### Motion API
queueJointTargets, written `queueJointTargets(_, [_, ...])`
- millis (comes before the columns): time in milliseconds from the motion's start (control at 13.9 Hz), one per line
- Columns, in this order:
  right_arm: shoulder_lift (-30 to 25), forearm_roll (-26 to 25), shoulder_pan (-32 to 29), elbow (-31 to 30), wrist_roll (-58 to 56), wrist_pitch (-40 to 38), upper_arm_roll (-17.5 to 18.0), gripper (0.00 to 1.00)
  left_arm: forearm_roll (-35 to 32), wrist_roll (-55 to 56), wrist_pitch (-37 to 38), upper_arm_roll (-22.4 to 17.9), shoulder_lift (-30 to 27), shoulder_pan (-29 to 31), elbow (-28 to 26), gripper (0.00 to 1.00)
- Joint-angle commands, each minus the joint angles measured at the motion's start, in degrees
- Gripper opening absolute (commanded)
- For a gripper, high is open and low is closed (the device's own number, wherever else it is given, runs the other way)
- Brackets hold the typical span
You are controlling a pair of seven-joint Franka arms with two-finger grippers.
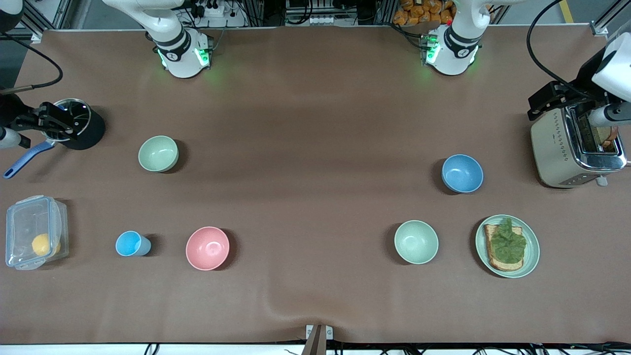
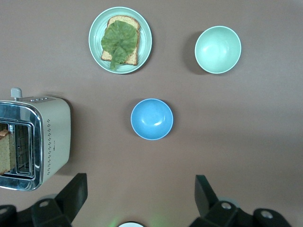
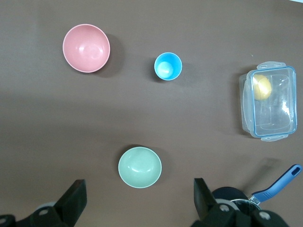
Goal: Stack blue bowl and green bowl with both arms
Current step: 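Reach the right gripper to the green bowl while the left reaches the blue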
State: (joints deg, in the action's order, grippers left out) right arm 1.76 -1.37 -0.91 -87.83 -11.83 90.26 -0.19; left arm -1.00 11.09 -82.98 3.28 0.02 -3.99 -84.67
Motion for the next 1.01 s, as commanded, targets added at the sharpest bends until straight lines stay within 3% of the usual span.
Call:
queueJointTargets(0, [-0.4,0.8,-0.5,0.0,0.3,-0.8,0.3,1.0,-0.5,-1.2,0.7,0.4,-0.4,-0.3,-0.6,1.0])
queueJointTargets(433, [-0.5,2.0,-0.6,-0.3,0.3,-1.1,0.2,1.0,-0.5,-1.4,0.5,-0.1,0.9,0.5,-0.3,1.0])
queueJointTargets(938, [5.2,1.1,-1.1,0.3,-0.5,3.1,0.0,1.0,-3.2,-1.4,-3.2,-0.1,13.9,0.5,-1.5,1.0])
